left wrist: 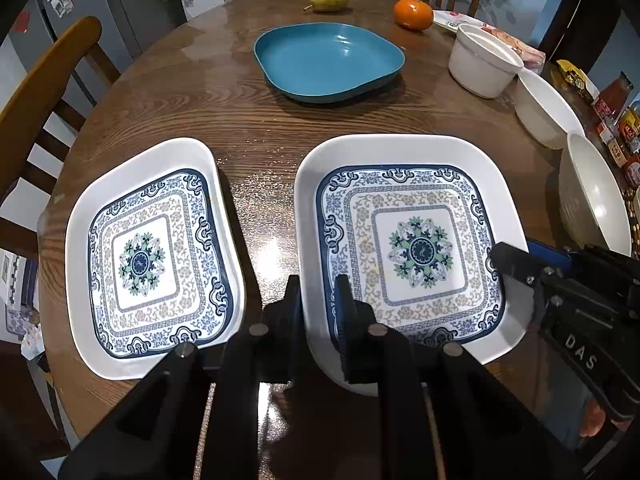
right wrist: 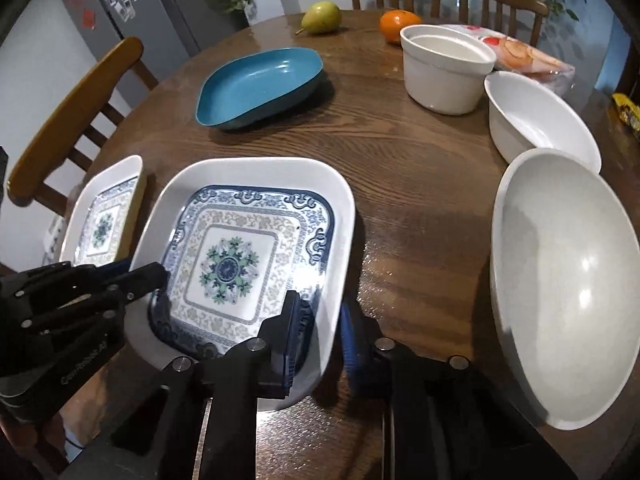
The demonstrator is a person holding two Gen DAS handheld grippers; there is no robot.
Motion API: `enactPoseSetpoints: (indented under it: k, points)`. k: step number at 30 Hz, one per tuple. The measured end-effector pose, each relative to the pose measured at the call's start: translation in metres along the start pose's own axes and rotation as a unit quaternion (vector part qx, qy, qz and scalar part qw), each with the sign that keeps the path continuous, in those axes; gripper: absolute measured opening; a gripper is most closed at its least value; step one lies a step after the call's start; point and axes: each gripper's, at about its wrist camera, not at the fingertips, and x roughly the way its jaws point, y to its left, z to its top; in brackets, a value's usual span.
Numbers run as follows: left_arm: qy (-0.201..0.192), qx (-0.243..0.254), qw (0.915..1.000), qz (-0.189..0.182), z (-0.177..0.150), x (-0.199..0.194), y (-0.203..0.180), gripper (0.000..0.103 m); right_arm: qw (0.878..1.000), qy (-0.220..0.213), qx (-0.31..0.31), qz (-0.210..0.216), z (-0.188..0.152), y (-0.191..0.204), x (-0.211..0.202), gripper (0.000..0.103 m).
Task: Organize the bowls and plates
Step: 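Lift the held square plate and lower it onto the first plate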
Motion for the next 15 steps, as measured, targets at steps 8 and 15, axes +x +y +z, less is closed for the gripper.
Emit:
enactPoseSetpoints:
  k: [8, 15]
  points:
    - [-0.016, -0.008, 0.9998, 0.004, -0.006, -0.015, 0.0, 0.013, 1.0, -0.01, -0.003, 0.001, -0.002, -0.001, -0.012, 0.011]
    - [-0.043, -0.013, 0.9989, 0.014, -0.012, -0.037, 0.0, 0.013, 0.999, -0.033, -0.018, 0.004, -0.004, 0.003, -0.035, 0.011]
